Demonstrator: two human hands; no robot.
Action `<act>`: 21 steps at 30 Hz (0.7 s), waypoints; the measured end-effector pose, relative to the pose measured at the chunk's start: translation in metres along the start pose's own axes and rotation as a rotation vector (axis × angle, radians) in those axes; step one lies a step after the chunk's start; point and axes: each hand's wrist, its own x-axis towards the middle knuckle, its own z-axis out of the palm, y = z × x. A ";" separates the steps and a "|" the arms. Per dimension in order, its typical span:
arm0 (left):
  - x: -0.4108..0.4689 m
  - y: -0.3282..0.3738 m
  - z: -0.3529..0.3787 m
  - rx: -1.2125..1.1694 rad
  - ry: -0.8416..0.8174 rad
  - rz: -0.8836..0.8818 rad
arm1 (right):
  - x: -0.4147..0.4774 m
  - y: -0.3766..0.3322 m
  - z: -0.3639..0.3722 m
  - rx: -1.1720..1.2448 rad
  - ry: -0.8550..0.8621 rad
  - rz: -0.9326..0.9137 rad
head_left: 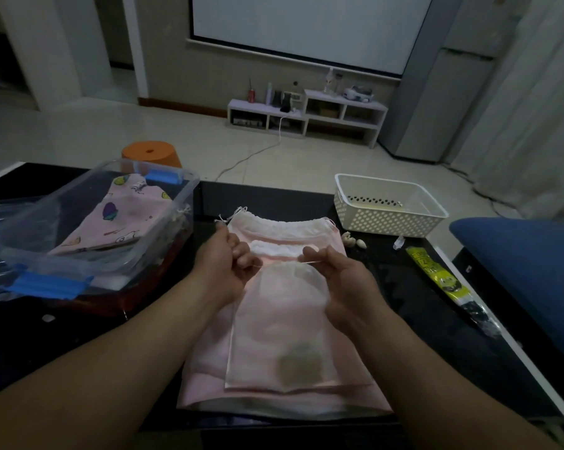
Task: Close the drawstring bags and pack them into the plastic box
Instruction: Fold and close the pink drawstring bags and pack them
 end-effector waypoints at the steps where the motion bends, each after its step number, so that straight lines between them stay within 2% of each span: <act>1: -0.001 0.000 0.002 0.079 -0.021 0.017 | 0.001 -0.001 0.000 -0.014 -0.022 -0.015; 3: -0.003 -0.002 0.007 0.208 -0.073 0.042 | 0.002 -0.005 0.001 -0.129 -0.059 -0.071; 7: -0.009 0.005 0.023 0.446 -0.220 0.158 | 0.005 -0.003 0.005 -0.641 -0.159 -0.134; 9: -0.011 0.008 0.032 0.596 -0.293 0.233 | 0.000 0.001 0.012 -0.811 -0.236 -0.127; 13: -0.015 0.008 0.041 0.721 -0.336 0.300 | -0.012 0.001 0.026 -0.896 -0.398 -0.088; 15: -0.017 0.006 0.044 0.713 -0.364 0.281 | -0.012 0.004 0.027 -0.997 -0.420 -0.149; 17: -0.018 0.004 0.046 0.748 -0.400 0.228 | -0.010 0.007 0.026 -1.060 -0.408 -0.206; 21: -0.018 -0.001 0.035 0.985 -0.476 0.057 | -0.005 0.005 0.019 -1.057 -0.370 -0.334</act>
